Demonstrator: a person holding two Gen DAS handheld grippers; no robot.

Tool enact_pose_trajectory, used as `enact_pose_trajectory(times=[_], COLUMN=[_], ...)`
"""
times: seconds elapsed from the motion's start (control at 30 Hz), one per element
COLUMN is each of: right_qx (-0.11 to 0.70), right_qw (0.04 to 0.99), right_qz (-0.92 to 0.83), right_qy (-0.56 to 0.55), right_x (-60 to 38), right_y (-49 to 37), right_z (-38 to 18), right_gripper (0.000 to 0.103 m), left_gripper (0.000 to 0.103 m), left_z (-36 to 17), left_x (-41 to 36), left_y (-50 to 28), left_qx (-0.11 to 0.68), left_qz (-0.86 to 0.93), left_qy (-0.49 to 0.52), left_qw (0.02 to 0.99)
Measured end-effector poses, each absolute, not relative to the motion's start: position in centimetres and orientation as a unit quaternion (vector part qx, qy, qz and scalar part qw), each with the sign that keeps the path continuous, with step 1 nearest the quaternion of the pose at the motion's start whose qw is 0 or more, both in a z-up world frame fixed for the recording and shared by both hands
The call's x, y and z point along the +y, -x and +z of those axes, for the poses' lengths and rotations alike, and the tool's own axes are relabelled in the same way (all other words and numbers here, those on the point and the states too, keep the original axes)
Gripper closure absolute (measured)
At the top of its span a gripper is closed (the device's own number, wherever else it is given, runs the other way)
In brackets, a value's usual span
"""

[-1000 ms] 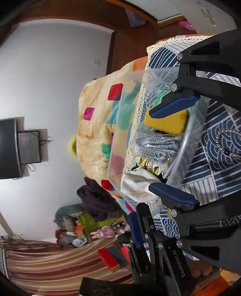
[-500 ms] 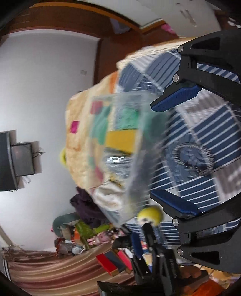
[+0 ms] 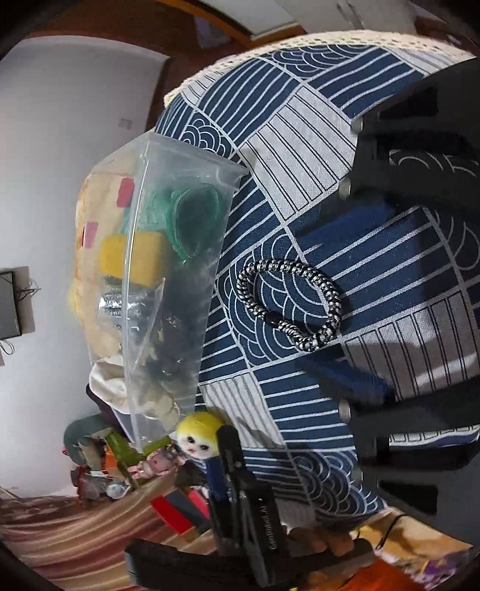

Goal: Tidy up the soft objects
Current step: 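Grasp the yellow plush ball with left tool while right tool grasps the braided cord, then drop the plush ball into the box with left tool while right drops the cord in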

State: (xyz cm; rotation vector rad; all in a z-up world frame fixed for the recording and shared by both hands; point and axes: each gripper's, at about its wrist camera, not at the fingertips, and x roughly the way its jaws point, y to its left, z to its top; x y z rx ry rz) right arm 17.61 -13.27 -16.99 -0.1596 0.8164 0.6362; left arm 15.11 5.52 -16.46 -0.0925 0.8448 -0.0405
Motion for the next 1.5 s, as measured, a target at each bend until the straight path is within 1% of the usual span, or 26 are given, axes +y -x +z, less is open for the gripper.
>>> enact_pose_trajectory(times=[0.03,0.1,0.13,0.2,0.23,0.4,0.57,0.9,1.07,1.23,1.33,1.5], right_qx=[0.388,0.381,0.380,0.379,0.380,0.374,0.356,0.284,0.250,0.244,0.258,0.276], right_qw=[0.868,0.872,0.873,0.874,0.874,0.876,0.883,0.912,0.926,0.930,0.923,0.923], right_qz=[0.301,0.293,0.292,0.293,0.294,0.298,0.303,0.295,0.283,0.274,0.283,0.267], right_qy=[0.080,0.087,0.085,0.077,0.072,0.062,0.049,0.031,0.025,0.035,0.026,0.032], right_x=[-13.3,-13.4,-13.6,-14.0,-14.2,-14.4,-14.7,-15.6,-15.4,-14.4,-13.9,-12.9], right_y=[-17.6,-17.7,-17.9,-18.0,-18.2,-17.9,-17.6,-17.7,-19.0,-20.9,-22.3,-23.9], right_z=[-17.0,-16.9,-16.9,-16.9,-16.9,-16.8,-15.7,-10.9,-8.9,-8.6,-9.1,-10.0], right_gripper=[0.064,0.075,0.077,0.092,0.092,0.094,0.095,0.094,0.094,0.094,0.094,0.094], left_gripper=[0.051,0.054,0.060,0.062,0.063,0.064,0.064,0.064,0.064,0.064,0.064,0.064], left_z=[-16.4,-16.3,-16.3,-16.3,-16.2,-15.6,-13.9,-9.3,-8.1,-8.3,-9.1,-10.3], left_x=[5.5,5.4,5.4,5.3,5.3,4.7,4.1,3.7,3.6,2.8,2.3,2.5], left_y=[-15.2,-15.2,-15.2,-15.2,-15.2,-14.3,-13.4,-14.4,-16.1,-18.6,-19.9,-21.4], left_qx=[0.409,0.405,0.404,0.403,0.401,0.390,0.368,0.313,0.299,0.306,0.317,0.337], left_qz=[-0.018,-0.016,-0.016,-0.017,-0.018,-0.019,-0.024,-0.039,-0.054,-0.053,-0.040,-0.039], left_qy=[0.045,0.046,0.045,0.044,0.042,0.032,0.019,0.037,0.064,0.058,0.046,0.056], left_qw=[0.911,0.913,0.913,0.914,0.915,0.920,0.929,0.948,0.951,0.949,0.946,0.939])
